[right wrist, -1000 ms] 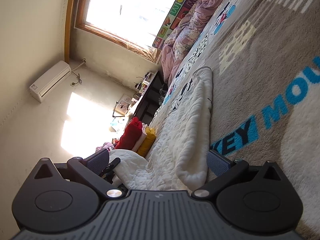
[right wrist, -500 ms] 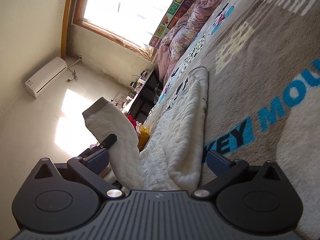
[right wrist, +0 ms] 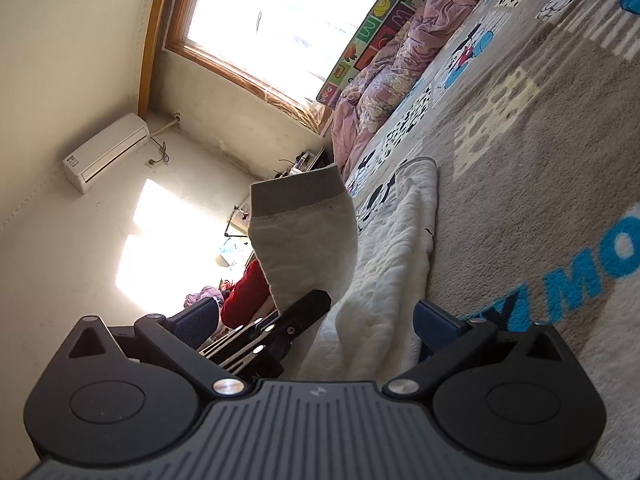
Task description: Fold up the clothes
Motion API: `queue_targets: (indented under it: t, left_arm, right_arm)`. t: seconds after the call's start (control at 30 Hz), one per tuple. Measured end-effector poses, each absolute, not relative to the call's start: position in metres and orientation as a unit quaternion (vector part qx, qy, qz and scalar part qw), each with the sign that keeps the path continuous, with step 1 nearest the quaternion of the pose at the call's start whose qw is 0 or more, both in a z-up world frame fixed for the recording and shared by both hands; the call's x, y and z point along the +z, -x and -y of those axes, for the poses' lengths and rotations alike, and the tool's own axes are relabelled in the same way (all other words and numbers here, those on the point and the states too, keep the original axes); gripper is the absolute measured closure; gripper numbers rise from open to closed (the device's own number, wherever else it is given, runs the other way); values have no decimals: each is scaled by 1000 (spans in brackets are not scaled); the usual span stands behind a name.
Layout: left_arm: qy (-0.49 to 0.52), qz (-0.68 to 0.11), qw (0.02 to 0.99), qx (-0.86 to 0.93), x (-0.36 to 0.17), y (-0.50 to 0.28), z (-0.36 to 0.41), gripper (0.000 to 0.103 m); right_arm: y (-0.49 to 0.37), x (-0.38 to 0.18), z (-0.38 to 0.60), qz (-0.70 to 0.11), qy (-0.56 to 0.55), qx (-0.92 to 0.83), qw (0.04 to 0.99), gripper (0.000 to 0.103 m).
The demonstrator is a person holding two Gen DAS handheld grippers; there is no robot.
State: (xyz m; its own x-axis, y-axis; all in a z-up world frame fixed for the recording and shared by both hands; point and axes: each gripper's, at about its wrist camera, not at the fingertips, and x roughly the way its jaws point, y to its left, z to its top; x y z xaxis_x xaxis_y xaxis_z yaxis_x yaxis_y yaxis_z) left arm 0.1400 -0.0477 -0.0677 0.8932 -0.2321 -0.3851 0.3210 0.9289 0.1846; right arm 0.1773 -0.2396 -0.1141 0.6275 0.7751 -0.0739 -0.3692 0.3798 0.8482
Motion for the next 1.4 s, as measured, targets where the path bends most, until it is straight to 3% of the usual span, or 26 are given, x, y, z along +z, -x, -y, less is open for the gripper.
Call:
queue_targets:
  t: [0.3,0.77,0.87,0.93,1.1,1.4]
  left_arm:
    - [-175,-192,953,-157,-83,-143,66,96]
    - [-214,-210,937,-181,-96,-144,77,95]
    - [-211,-211,930,-214,-94,-138,73,77]
    - [-196,-213,927,-239,-89,-129,65,75]
    - [-96,-196,948,-233,-56,-106,5,76]
    - [73,-231,965,-102,-57,-105,-118,83]
  right_arm:
    - [-188,-117,246,-227,-428,346,804,3]
    - [-205,-139,241,-264,-432,309,805,35]
    - [-208,-143,237,-270,-428,305,807,49]
    - [-211,-146,238,-272,-436,301,803,56]
    - [-210,-148,240,-270,-446,302,798,63]
    - [-211,-124,237,-217,-469,349,782,85]
